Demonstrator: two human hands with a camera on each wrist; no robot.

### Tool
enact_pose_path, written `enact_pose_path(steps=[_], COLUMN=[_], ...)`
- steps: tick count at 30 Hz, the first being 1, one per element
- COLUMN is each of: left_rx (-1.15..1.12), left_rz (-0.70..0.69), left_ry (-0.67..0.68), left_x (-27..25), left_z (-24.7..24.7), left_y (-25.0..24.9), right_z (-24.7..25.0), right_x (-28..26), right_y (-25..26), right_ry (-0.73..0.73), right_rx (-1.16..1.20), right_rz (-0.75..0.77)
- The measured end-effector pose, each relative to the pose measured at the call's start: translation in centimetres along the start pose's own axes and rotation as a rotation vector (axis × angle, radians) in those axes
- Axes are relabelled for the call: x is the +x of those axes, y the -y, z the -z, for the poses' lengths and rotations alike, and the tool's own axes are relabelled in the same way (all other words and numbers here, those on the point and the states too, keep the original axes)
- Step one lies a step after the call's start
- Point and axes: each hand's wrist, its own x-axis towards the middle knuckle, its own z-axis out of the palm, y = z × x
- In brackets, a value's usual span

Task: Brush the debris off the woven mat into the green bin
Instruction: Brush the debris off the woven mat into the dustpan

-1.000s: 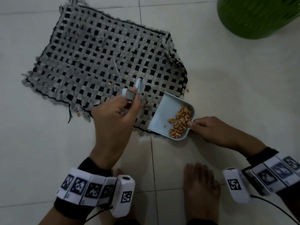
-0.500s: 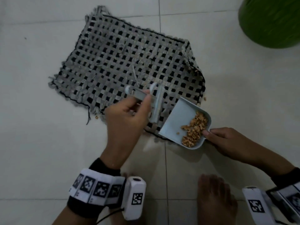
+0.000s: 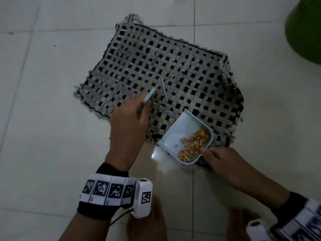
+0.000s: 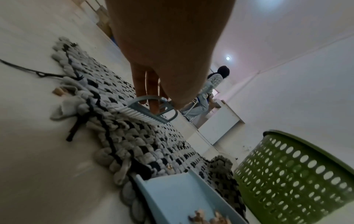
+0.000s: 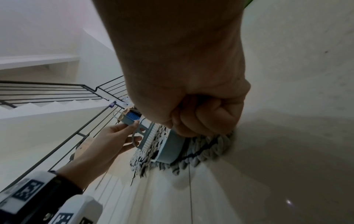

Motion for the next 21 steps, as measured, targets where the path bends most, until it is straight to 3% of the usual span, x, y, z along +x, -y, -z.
enact_pose_path(steps=[7,14,21], left_rx=[0.086,0.041,0.103], left_rz=[-0.038,0.049,-0.045], left_ry=[0.092,-0.014,0.096], left_x=[-0.5,1.2,-1.3], left_z=[-0.2,1.3,-0.5], left_y=[-0.8,-0.2,-1.0], right_z=[-0.1,-0.1,-0.1], right_x=[0.0,0.0,-0.2], right_y=[0.2,0.4,0.6], right_ry=[0.004,0.023,0.023], right_rx=[-0.021,-0.013,-0.006], right_rz=[0.03,0.032,0.029])
